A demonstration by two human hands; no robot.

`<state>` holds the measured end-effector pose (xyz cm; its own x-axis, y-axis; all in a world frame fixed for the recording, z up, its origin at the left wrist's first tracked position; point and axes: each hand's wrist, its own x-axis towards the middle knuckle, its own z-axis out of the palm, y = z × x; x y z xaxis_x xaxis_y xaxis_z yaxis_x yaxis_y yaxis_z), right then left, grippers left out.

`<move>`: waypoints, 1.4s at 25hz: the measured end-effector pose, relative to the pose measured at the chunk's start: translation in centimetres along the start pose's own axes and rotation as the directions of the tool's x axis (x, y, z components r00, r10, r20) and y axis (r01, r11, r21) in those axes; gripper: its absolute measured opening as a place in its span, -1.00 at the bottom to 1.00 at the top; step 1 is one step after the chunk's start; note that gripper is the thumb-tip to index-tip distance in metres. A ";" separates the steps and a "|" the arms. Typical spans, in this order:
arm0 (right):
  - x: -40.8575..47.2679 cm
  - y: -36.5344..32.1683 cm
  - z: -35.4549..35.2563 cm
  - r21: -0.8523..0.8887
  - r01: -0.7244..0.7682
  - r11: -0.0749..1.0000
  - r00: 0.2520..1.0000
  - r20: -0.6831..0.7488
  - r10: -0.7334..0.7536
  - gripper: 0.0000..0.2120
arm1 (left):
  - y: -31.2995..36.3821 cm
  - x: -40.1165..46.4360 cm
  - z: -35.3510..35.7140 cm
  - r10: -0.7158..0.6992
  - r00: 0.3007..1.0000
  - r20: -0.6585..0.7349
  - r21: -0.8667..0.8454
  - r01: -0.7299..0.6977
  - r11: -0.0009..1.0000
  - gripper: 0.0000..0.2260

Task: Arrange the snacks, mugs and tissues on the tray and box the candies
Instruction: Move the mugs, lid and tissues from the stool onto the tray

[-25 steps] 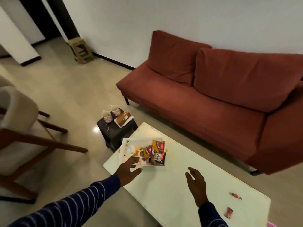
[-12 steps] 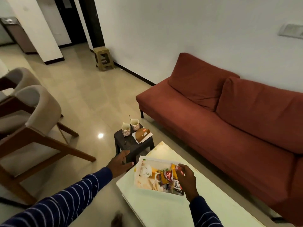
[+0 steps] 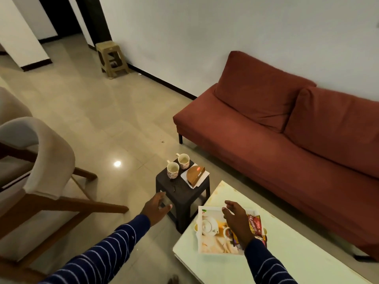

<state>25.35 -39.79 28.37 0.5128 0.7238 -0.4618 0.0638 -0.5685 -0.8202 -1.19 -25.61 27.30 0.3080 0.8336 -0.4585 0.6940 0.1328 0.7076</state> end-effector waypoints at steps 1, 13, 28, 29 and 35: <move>0.5 -0.5 0.5 0.001 -0.003 1.000 1.000 -0.011 0.003 -0.70 | 0.2 0.8 -0.4 0.010 1.000 0.009 0.004 -0.010 1.000 -0.47; 7.8 -6.5 3.3 0.032 0.060 0.998 0.995 -0.086 -0.057 -0.75 | 4.2 8.1 -3.4 0.105 0.994 0.039 0.129 -0.109 0.986 -0.43; 27.1 -9.1 22.9 0.018 -0.340 0.940 0.940 0.011 0.340 -0.70 | -2.8 38.9 -8.7 0.029 0.946 0.323 0.410 -0.168 0.896 -0.54; 28.5 -8.9 24.1 0.045 -0.382 0.923 0.924 0.016 0.382 -0.66 | -3.4 40.8 -8.2 0.034 0.935 0.353 0.421 -0.191 0.886 -0.54; 34.8 -5.6 29.7 0.184 -0.580 0.794 0.810 0.023 0.586 -0.79 | -6.4 48.4 -4.0 0.039 0.847 0.530 0.453 -0.321 0.832 -0.50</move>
<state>17.40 0.24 6.86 0.4327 0.2618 -0.8627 -0.4040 -0.7992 -0.4451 6.69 16.01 2.73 0.6324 0.4275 -0.6460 0.7732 -0.3995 0.4925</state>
